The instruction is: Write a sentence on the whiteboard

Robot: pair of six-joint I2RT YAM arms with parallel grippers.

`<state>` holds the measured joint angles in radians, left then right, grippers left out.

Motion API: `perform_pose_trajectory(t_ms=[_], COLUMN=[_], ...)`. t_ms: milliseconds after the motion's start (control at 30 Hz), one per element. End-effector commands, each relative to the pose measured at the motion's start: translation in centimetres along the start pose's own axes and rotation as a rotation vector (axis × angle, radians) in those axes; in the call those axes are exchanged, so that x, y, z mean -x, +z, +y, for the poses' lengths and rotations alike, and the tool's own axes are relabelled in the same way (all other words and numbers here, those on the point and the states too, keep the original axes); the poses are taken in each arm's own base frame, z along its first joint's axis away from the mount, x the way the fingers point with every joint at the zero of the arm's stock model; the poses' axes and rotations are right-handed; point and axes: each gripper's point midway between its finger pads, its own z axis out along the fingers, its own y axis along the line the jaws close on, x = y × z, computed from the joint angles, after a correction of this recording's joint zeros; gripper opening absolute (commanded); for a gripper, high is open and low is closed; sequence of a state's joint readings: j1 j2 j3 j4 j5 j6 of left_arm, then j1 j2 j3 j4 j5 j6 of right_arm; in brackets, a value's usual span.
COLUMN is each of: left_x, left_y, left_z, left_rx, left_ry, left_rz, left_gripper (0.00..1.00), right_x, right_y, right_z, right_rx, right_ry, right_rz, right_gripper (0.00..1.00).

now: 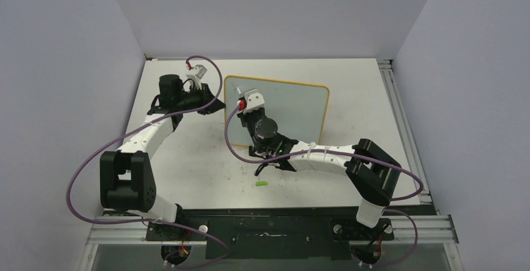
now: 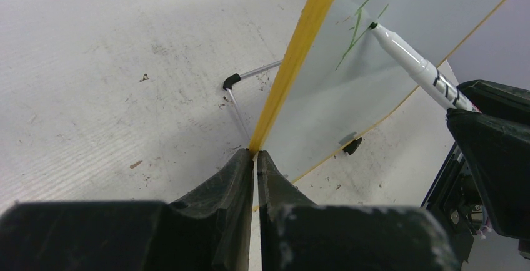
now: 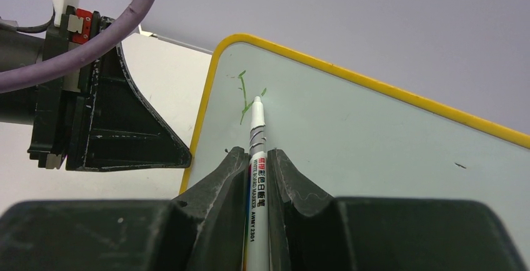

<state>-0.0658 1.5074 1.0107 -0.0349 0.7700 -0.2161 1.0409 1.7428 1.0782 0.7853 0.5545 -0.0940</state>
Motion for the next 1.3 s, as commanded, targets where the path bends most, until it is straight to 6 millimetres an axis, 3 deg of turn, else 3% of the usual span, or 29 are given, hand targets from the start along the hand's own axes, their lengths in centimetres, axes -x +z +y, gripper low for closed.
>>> perform_pose_trajectory(t_ms=[0, 167, 300, 1267], left_x=[0.9, 0.9, 0.9, 1.0], left_y=[0.2, 0.2, 0.2, 0.2], left_z=[-2.0, -2.0, -2.0, -2.0], left_rx=[-0.069, -0.067, -0.067, -0.066], left_ry=[0.029, 0.028, 0.029, 0.029], left_rz=[0.004, 0.004, 0.002, 0.002], left_gripper=[0.06, 0.06, 0.06, 0.06], right_x=[4.7, 5.0, 4.4, 2.2], right_y=[0.2, -1.4, -1.4, -0.1], right_z=[-2.2, -0.4, 0.8, 0.9], right_rx=[-0.064, -0.015, -0.006, 0.03], right_ry=[0.06, -0.006, -0.034, 0.002], right_rz=[-0.092, -0.109, -0.091, -0.043], right_gripper=[0.05, 0.05, 0.05, 0.05])
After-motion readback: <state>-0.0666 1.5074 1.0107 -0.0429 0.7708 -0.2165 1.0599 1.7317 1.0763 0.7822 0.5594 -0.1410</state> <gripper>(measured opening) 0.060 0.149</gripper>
